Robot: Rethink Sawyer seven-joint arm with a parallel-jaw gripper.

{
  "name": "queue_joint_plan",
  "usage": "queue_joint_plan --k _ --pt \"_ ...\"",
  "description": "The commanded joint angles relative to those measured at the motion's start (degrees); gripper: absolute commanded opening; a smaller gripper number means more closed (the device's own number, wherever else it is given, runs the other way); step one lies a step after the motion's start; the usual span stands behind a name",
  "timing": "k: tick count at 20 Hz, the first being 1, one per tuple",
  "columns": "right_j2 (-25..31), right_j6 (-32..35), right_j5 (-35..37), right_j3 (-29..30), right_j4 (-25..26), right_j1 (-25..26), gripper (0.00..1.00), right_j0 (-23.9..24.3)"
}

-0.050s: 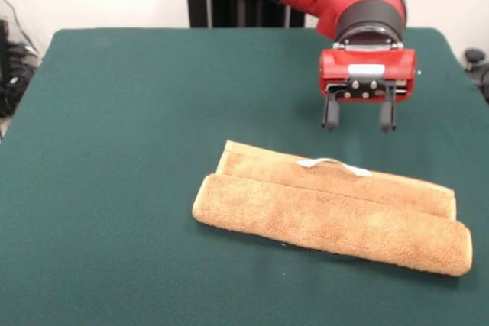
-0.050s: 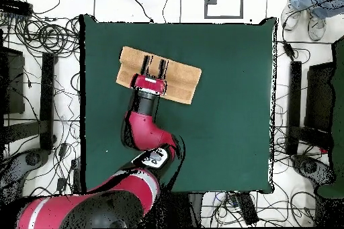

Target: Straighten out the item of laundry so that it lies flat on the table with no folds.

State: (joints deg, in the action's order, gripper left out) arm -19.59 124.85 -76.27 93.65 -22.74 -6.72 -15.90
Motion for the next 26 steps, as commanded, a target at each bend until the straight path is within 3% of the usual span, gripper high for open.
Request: queue_joint_plan --k 1,5,10,13,16,19,23,26 --pt "8.0 7.1 20.5 -4.5 9.7 0.0 1.00 3.2" --pt "13.2 12.3 29.8 -8.3 22.7 -0.6 1.00 7.9" --pt "17.8 13.6 32.9 -11.6 32.7 -0.3 1.00 11.2" --pt "22.4 14.3 38.3 -14.0 42.1 -0.9 1.00 14.3" --pt "25.9 14.2 42.3 -14.2 48.0 -2.4 1.00 17.0" --pt "27.7 12.3 46.0 -13.5 49.7 -3.9 1.00 18.4" --pt "22.1 6.9 42.0 -11.8 42.1 -4.6 1.00 14.8" --pt "21.7 6.5 41.9 -11.5 41.5 -4.4 1.00 14.6"
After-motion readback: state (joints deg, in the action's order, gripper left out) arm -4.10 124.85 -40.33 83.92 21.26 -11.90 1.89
